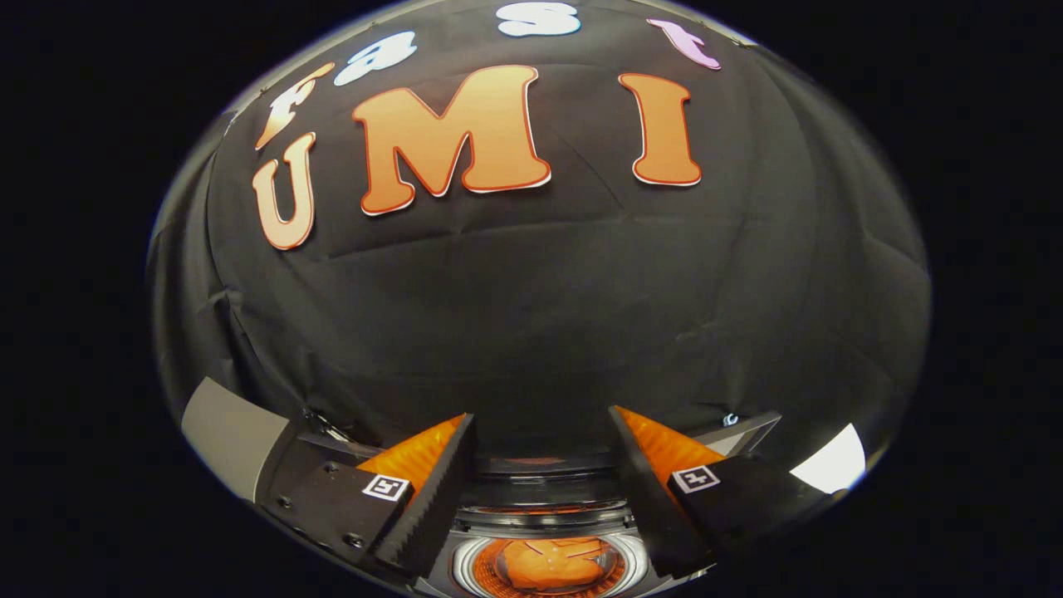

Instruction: Put the clothes into the washing machine and then close the washing machine lid.

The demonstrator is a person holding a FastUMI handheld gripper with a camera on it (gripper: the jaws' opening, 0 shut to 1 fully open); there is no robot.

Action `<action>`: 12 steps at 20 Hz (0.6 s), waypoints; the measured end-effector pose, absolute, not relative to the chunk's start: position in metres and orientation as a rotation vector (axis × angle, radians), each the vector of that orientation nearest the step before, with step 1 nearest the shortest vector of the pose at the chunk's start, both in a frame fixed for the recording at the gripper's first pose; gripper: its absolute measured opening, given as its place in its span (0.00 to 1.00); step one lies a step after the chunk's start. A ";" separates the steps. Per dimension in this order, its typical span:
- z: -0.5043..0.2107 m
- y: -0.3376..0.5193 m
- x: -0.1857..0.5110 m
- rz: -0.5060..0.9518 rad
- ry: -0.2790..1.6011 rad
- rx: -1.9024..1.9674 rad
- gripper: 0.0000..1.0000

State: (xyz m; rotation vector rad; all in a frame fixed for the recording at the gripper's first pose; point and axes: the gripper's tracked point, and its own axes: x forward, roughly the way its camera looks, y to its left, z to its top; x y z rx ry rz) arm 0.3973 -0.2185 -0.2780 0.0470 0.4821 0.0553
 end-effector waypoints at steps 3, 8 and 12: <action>-0.278 -0.221 0.386 0.044 0.496 0.041 0.99; -0.278 -0.221 0.361 0.039 0.480 0.026 1.00; -0.279 -0.221 0.336 0.037 0.472 0.021 1.00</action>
